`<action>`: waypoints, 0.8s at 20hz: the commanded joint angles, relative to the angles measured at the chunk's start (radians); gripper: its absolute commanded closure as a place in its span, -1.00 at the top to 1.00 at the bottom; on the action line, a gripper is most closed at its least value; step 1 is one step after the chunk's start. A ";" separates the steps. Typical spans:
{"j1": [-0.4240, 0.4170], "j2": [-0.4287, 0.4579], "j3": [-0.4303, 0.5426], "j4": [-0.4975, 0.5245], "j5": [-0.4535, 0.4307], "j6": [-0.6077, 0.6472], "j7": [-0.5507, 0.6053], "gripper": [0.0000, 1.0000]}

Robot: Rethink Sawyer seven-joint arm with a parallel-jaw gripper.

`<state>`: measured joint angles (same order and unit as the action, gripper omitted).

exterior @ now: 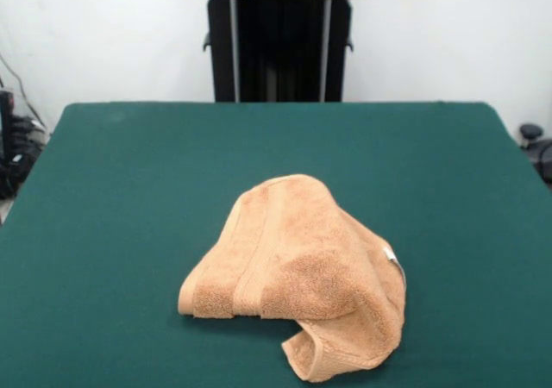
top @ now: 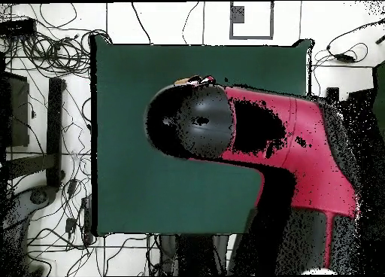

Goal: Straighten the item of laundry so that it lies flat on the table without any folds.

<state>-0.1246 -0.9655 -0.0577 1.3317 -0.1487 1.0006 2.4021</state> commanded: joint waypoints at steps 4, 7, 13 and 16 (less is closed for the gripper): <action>-0.046 0.092 0.163 0.155 0.001 0.000 -0.236 1.00; -0.059 0.082 0.173 0.190 -0.014 -0.058 -0.245 1.00; -0.076 0.060 0.194 0.226 -0.038 -0.094 -0.255 1.00; -0.089 0.056 0.210 0.233 -0.037 -0.088 -0.273 1.00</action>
<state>-0.2016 -0.9532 0.0095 1.3668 -0.1577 0.9609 2.4019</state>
